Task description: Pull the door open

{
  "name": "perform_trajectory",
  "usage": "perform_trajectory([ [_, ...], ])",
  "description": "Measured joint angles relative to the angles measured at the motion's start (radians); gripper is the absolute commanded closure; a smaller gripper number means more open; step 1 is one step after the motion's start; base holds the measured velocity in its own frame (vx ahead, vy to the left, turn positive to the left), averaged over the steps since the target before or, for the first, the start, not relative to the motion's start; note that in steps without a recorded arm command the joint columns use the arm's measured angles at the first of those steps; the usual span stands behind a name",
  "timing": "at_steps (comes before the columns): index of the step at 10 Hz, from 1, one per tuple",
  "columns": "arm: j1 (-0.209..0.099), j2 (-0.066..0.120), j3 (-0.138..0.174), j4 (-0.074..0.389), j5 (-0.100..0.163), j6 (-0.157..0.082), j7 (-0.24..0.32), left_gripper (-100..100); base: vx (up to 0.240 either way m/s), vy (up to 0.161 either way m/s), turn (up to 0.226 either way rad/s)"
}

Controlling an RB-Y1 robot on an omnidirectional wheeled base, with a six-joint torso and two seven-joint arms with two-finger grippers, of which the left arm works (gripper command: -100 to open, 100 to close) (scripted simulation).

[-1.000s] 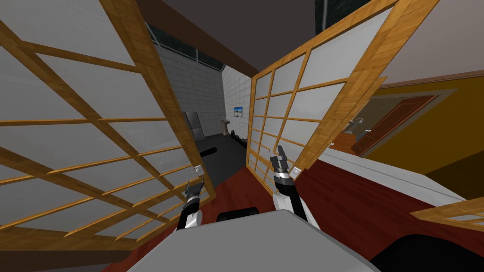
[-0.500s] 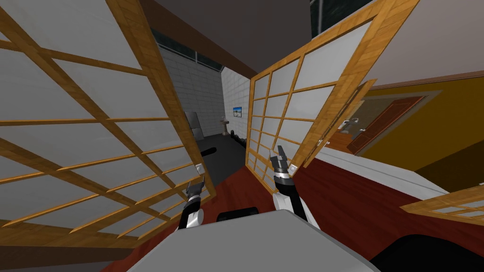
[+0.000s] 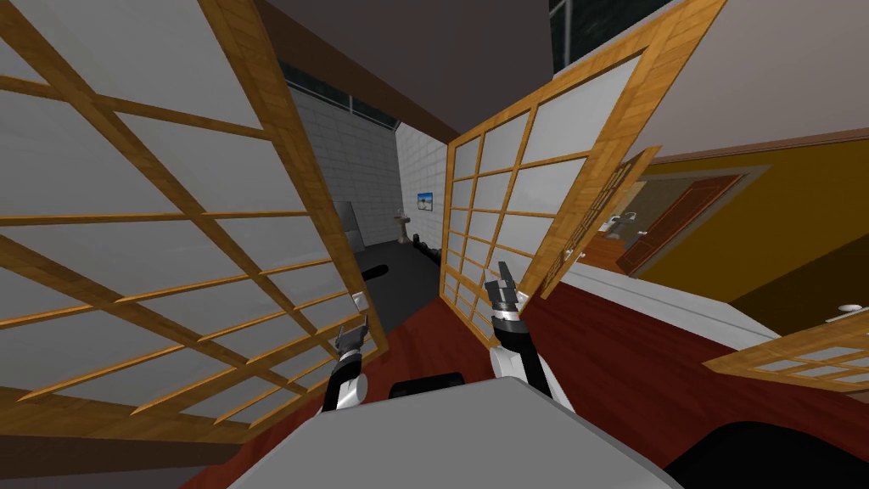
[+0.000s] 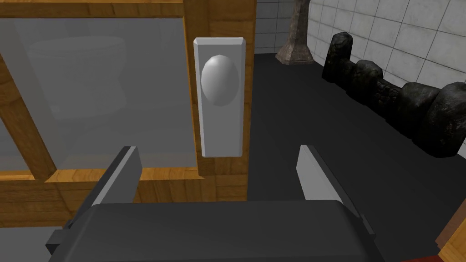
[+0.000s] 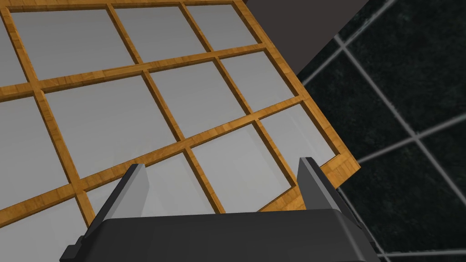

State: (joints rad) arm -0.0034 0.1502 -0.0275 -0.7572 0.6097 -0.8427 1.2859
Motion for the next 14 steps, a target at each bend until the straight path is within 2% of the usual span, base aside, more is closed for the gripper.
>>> perform_trajectory([
  [1, -0.006, 0.016, 0.001, 0.027, 0.002, -0.01, 0.018, -100, 0.21, 0.032, -0.082],
  [2, 0.001, 0.029, 0.004, 0.025, 0.005, -0.011, 0.033, -100, 0.217, 0.033, -0.069],
  [3, 0.028, 0.041, 0.006, -0.004, 0.008, -0.004, 0.041, -100, 0.177, -0.001, -0.057],
  [5, 0.027, 0.063, 0.009, 0.021, 0.012, -0.015, 0.068, -100, 0.161, -0.005, -0.061],
  [6, 0.044, 0.075, 0.012, 0.004, 0.015, -0.011, 0.078, -100, 0.114, 0.0, -0.034],
  [9, 0.041, 0.12, 0.012, 0.057, 0.019, -0.036, 0.137, -100, 0.126, 0.026, -0.054],
  [10, 0.04, 0.122, 0.012, 0.058, 0.019, -0.036, 0.141, 100, -0.017, -0.004, 0.016],
  [14, 0.041, 0.121, 0.012, 0.058, 0.019, -0.034, 0.136, 100, -0.018, -0.004, 0.0],
])
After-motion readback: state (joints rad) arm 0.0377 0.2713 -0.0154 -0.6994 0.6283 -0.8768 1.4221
